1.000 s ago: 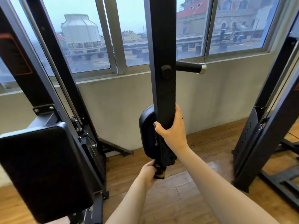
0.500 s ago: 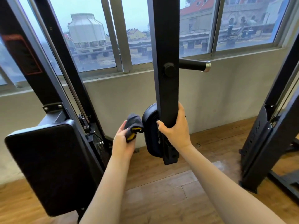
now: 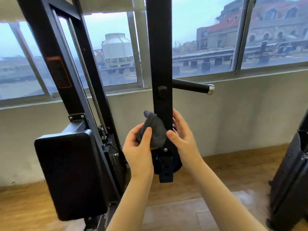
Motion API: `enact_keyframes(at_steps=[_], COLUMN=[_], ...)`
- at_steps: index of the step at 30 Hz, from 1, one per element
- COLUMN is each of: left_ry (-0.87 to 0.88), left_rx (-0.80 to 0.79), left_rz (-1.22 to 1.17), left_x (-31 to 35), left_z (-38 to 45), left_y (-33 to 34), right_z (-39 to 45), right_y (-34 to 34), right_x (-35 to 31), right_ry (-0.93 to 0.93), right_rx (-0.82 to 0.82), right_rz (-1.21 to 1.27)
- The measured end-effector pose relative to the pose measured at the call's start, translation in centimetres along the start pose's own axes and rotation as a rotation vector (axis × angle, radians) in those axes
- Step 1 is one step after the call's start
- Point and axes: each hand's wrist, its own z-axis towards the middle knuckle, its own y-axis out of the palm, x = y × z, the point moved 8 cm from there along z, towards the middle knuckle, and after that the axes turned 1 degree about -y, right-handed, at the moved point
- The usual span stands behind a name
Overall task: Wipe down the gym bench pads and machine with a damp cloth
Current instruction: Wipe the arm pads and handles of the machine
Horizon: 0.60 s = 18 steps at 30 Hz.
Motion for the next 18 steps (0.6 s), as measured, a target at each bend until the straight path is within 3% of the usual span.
enact_keyframes(at_steps=[5,8,10,15,18], left_ry=[0.189,0.263,0.421,0.658,0.618], left_rx=[-0.128,-0.168,-0.185,0.143,0.298], left_rz=[0.182,0.401,0.591,0.840,0.980], left_x=[0.2,-1.8,-2.5,-1.9,-2.0], left_z=[-3.0,-4.4,-5.8,-6.1,-5.0], left_y=[6.2,10.0,12.4,12.9,11.6], right_z=[-1.7,-2.7,-3.3,-3.8,-3.3], right_y=[-3.5,-8.9,-12.6,-19.5,-20.8], right_x=[0.0,-0.6,-1.1,-1.2,-0.2], right_ry=[0.279,0.328,0.309,0.296,0.300], right_rx=[-0.062,0.045,0.085,0.143,0.151], right_rz=[0.419,0.293,0.176,0.072,-0.022])
